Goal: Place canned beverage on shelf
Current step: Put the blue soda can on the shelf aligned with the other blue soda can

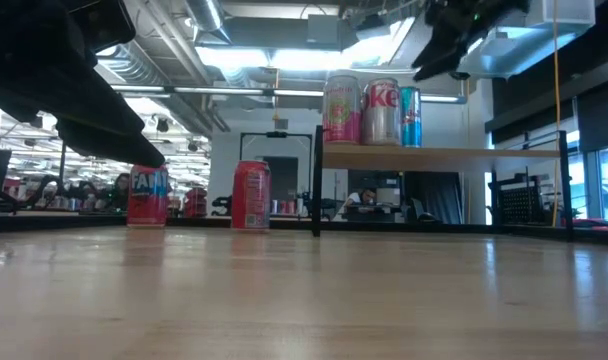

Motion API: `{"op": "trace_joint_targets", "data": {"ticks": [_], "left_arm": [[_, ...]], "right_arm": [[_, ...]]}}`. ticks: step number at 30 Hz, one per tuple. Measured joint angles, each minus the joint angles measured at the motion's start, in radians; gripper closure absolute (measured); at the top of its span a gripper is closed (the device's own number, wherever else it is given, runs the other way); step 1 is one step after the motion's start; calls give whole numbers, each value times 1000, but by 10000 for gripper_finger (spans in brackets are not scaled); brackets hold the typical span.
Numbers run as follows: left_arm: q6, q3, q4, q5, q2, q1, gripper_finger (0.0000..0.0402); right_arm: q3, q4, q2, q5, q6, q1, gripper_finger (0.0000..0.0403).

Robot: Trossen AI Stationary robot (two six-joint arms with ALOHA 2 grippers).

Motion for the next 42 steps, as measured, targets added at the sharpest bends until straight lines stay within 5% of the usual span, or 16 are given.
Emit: {"op": "trace_joint_targets", "data": {"ticks": [5,11,21,34,42], "left_arm": [[46,0,0,-8,0,0,102],[54,0,56,-34,0,20,102],[78,18,345,-29,136,-10,102],[190,437,273,63,444,-17,102],[115,583,233,63,561,-49,102]], "right_arm": [[48,-56,-46,-8,93,66,71],[47,-72,-82,24,169,283,71],[47,-254,-87,415,397,776,70],[-77,-423,-149,704,933,1361,70],[-171,-454,-149,733,1404,1747,70]]}}
